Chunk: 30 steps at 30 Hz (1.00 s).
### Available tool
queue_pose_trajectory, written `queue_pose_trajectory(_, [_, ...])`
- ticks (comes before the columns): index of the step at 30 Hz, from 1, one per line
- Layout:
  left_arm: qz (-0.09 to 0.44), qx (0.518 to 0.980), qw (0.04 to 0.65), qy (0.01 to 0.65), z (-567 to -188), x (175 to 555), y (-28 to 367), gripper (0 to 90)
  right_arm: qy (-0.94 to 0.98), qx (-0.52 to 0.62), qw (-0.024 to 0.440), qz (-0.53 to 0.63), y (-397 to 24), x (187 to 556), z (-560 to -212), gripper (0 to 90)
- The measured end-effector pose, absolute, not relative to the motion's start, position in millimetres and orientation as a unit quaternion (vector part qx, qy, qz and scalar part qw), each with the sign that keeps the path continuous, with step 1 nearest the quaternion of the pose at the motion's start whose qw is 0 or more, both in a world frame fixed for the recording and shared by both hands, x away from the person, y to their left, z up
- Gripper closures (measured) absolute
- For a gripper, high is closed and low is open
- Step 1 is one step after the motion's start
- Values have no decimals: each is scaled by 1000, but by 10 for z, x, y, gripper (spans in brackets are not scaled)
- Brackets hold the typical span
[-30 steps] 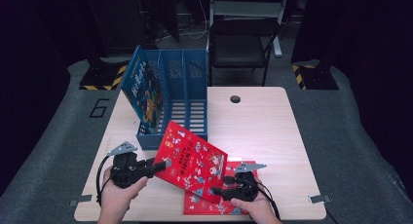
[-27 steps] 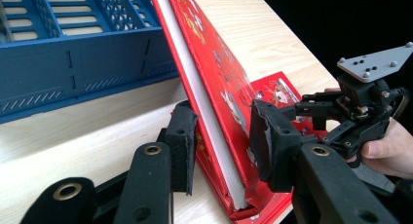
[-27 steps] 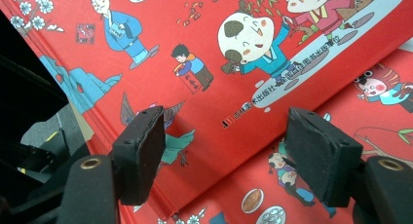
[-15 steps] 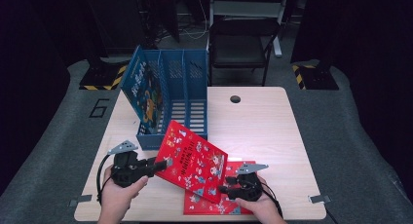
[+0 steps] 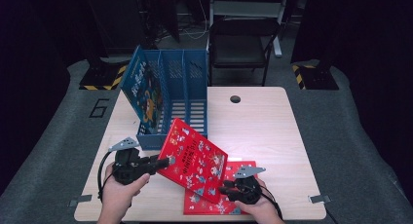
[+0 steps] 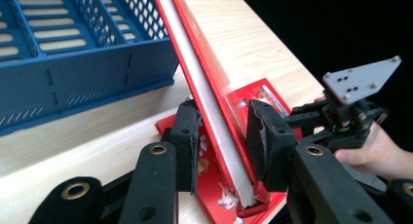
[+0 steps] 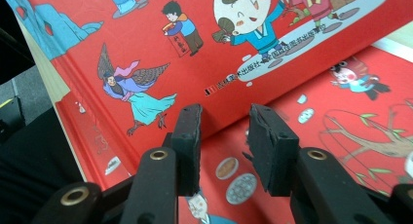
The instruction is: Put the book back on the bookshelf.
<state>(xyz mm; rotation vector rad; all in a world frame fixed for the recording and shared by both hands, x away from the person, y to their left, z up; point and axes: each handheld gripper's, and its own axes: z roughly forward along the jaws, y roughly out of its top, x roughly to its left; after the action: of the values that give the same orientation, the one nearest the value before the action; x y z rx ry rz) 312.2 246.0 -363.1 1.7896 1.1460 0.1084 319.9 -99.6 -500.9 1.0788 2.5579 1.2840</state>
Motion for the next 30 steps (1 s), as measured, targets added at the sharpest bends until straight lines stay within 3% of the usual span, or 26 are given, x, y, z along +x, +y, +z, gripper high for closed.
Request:
queue_pose_trajectory(12, [56,743,487,456,-3394,3146,2294,697,836,341,52,426,-832,3198,-5029,633])
queue_pose_trajectory(25, [55,756,464,459,-3439,3096,2204,705,836,339,52,429,-840,3194,-5037,630])
queue_pose_trajectory(30, [55,757,456,464,-3433,3121,2226,718,836,337,50,431,-831,3188,-5037,566])
